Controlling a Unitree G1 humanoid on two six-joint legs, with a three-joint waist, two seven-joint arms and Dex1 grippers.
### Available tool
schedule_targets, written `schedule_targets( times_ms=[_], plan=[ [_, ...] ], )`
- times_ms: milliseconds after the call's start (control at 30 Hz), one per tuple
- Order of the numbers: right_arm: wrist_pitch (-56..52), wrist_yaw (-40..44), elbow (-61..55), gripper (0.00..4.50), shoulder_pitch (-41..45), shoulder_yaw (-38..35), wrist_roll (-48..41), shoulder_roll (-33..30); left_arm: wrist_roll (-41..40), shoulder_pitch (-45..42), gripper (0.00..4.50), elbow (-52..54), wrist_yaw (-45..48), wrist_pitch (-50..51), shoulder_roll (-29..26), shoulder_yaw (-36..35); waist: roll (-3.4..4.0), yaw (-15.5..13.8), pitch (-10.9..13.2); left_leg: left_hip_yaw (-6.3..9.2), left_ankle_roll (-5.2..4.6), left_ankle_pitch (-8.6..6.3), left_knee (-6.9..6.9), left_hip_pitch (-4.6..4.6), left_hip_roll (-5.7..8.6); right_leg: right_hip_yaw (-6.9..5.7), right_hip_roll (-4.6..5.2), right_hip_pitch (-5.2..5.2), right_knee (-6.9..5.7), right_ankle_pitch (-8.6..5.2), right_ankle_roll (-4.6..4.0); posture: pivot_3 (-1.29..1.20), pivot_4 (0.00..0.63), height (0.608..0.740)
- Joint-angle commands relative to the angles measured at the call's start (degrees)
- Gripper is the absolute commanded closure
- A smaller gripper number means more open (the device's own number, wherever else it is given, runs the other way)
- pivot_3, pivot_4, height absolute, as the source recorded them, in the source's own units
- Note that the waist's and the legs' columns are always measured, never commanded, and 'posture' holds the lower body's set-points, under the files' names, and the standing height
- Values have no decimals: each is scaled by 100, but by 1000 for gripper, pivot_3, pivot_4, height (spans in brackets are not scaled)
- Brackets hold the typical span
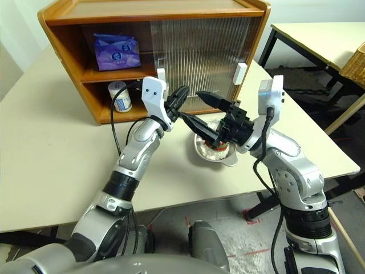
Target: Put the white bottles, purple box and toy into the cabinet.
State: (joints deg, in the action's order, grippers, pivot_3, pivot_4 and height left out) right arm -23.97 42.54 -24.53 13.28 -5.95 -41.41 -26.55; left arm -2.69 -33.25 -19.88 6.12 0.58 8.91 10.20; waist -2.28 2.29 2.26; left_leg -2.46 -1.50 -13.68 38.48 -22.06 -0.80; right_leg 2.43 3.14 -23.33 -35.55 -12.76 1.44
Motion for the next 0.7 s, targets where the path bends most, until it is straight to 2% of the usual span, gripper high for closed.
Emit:
schedule_targets(
  times_ms=[33, 100, 300, 567, 700],
  plan=[
    [-86, -70, -132, 0, -30, -87, -75, -63, 227, -217, 4470, -613, -307, -422, 247, -16, 0, 6, 0, 0, 1, 0, 0, 0, 0, 0, -1, 0, 0, 0, 0, -92, 0, 740],
    [-105, -92, -132, 0, 5, -78, -87, -76, 299, -309, 4470, -873, -415, -654, 244, -10, 0, 1, 0, -1, 1, -1, 0, -1, 0, 0, -1, -1, 0, 0, 0, -98, 0, 740],
    [-94, -96, -119, 0, 41, -69, -87, -91, 654, -758, 4470, -1603, -1520, -1337, 208, -253, -1, 1, 1, -3, 2, -1, 1, -5, 0, 0, -1, -3, 2, 2, 3, -101, 0, 740],
    [-66, -61, -53, 0, 116, -40, -64, -89, 576, -952, 4470, -1826, -1540, -1674, 246, -267, -2, 6, 2, -9, 3, -2, -4, -14, 0, -2, -2, -10, 8, 2, 3, -97, 0, 740],
    [-45, -30, -47, 0, 107, -35, -53, -85, 610, -793, 4470, -1550, -1541, -1648, 227, -193, -2, 11, 2, -15, 4, -2, -3, -14, 0, -2, -2, -10, 8, 3, 3, -95, 0, 740]
  ],
)
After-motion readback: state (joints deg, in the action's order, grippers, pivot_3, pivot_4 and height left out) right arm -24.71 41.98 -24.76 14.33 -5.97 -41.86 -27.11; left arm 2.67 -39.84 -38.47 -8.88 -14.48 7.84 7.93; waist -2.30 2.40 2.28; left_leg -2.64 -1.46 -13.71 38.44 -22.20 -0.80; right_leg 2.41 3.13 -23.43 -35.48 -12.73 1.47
